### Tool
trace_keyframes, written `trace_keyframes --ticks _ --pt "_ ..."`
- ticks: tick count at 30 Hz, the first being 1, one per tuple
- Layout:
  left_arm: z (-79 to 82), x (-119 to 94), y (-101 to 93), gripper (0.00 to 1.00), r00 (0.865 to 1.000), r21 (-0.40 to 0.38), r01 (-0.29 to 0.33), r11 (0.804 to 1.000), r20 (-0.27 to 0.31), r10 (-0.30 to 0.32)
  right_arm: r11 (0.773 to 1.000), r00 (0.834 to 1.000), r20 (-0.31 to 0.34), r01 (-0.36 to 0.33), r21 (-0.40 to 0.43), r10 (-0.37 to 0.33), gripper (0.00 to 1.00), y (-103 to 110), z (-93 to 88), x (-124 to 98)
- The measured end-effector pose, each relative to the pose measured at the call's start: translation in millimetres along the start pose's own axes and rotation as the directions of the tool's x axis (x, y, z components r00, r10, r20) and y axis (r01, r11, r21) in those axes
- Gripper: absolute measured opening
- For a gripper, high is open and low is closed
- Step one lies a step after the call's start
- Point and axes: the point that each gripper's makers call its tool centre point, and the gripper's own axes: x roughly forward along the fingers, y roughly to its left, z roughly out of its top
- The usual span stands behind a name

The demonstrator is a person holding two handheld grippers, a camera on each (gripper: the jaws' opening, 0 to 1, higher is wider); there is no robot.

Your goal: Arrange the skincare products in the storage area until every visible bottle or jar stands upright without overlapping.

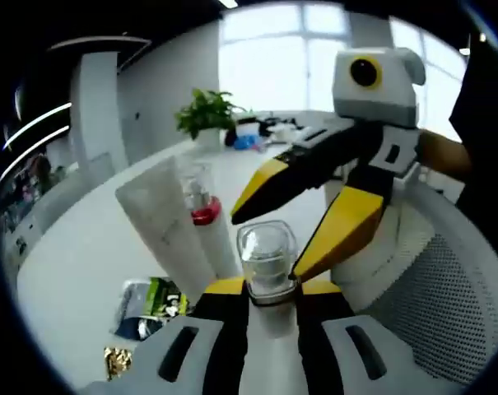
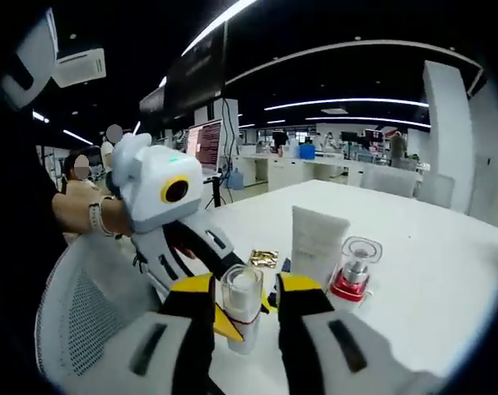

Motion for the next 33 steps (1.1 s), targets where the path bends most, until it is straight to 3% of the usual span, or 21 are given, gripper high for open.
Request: trace_keyframes --ticks 8,18,26,33 --pt "6.1 9 -7.4 0.18 0.997 0.05 0.078 0.996 0.012 -0.079 1.0 1.0 -0.018 -0.017 -0.025 0.017 0.25 1 -1.4 -2" --pt "-6.4 13 -10.0 0.18 0.995 0.055 0.097 0.994 -0.001 -0.097 0.999 0.998 -0.067 -0.025 -0.032 0.023 0.21 5 -13.9 2" --pt "-13.8 14 1.1 0.19 0.998 0.066 0.054 0.996 -0.022 -0.053 1.0 0.997 -0.077 -0.014 -0.023 0.012 0.2 1 -17.5 14" --pt "-27.4 10 17.6 0.18 0.997 0.044 -0.007 0.999 -0.074 0.01 0.999 0.995 -0.094 0.03 -0.017 -0.031 0.2 -13 -21.1 23"
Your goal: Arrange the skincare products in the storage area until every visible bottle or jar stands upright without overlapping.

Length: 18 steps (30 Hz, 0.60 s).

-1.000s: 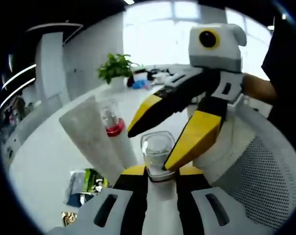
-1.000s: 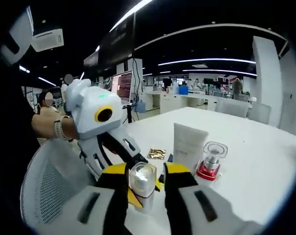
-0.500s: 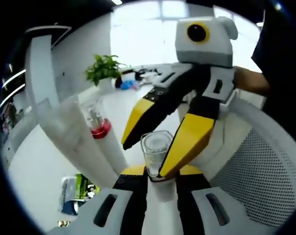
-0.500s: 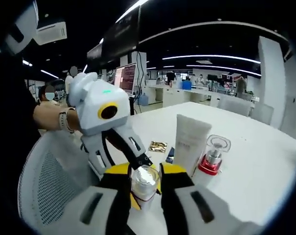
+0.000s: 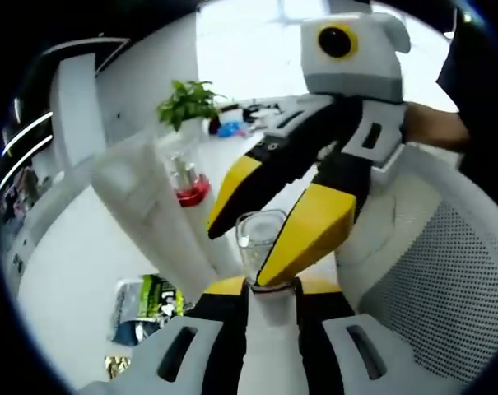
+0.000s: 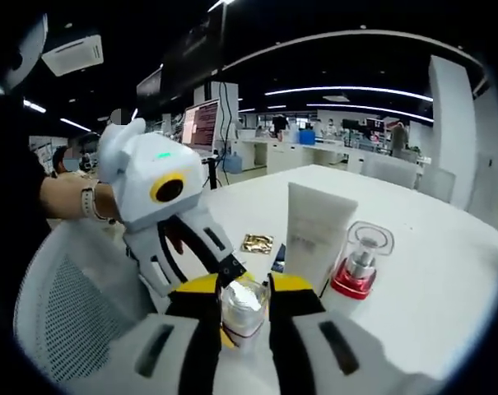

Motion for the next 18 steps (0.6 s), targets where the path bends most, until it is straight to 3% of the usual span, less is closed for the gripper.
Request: trace_keyframes --ticks 9,18 --pt "-9.7 0 6.8 0.2 0.998 -0.008 -0.039 0.999 -0.048 0.039 0.999 0.999 -0.019 0.033 0.027 -0.033 0.2 -6 -10.4 6" --pt "-14.2 1 8.7 0.2 0.997 -0.01 -0.049 0.999 -0.066 0.048 0.999 0.999 -0.01 0.041 0.012 -0.041 0.22 -7 -9.0 7"
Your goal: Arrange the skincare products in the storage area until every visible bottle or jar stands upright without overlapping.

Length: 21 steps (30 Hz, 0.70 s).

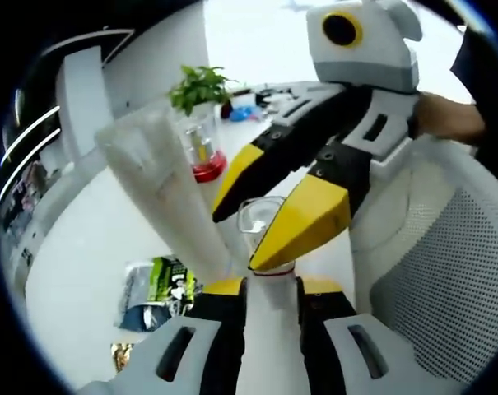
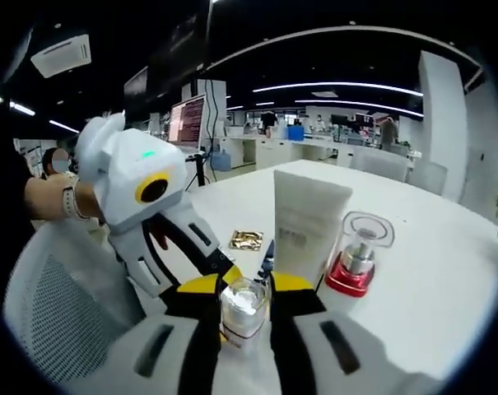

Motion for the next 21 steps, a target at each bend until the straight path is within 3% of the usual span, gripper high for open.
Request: trace_keyframes --ticks 4,8,15,18,21 --pt "-3.2 0 -0.4 0.2 1.0 0.003 -0.001 1.0 -0.014 0.001 1.0 1.0 0.0 0.005 0.001 -0.005 0.23 0 -0.1 0" --pt "-4.8 1 -0.8 0.21 1.0 0.007 -0.003 1.0 -0.022 0.003 1.0 1.0 0.0 -0.009 0.003 0.009 0.3 2 -0.8 -3" --pt "-11.2 1 -0.7 0.2 0.999 0.019 -0.009 1.0 -0.054 0.01 1.0 1.0 -0.019 -0.009 0.004 0.009 0.29 0 -5.9 -18" --pt "-12.2 -1 -0.1 0.19 0.998 0.023 -0.016 1.0 -0.058 0.017 1.0 0.999 -0.045 -0.016 0.004 0.016 0.28 -1 -12.6 -25" --pt "-13.2 -2 -2.2 0.14 0.998 0.013 -0.009 1.0 -0.06 0.01 0.999 0.992 -0.115 -0.045 -0.004 0.045 0.26 2 -29.4 -28"
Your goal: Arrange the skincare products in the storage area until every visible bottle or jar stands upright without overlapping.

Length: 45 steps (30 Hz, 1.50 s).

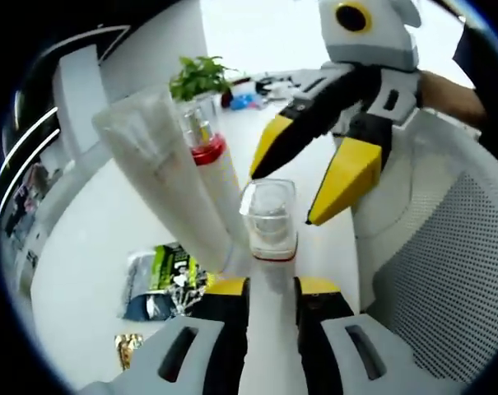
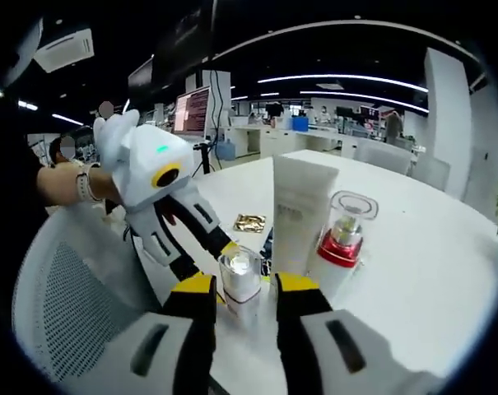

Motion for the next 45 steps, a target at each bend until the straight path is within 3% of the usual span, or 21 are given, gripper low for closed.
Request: trace_keyframes --ticks 7,13,37,45 --pt "-4.0 -1 -12.3 0.06 0.999 -0.013 0.051 0.999 -0.017 -0.051 0.999 0.987 -0.155 -0.036 -0.02 0.032 0.22 6 -35.2 12" --pt "-4.8 1 -16.1 0.04 0.997 -0.02 0.068 0.997 -0.023 -0.068 0.997 0.971 -0.236 -0.059 -0.042 0.047 0.18 6 -45.3 18" --pt "-3.8 14 -9.2 0.04 0.999 0.0 0.046 0.999 -0.021 -0.046 0.996 0.956 -0.286 -0.077 -0.05 0.059 0.12 -6 -48.5 30" --pt "-7.1 24 -6.8 0.07 0.998 0.016 0.036 0.999 -0.049 -0.035 0.996 0.952 -0.303 -0.07 -0.047 0.053 0.11 -13 -50.3 32"
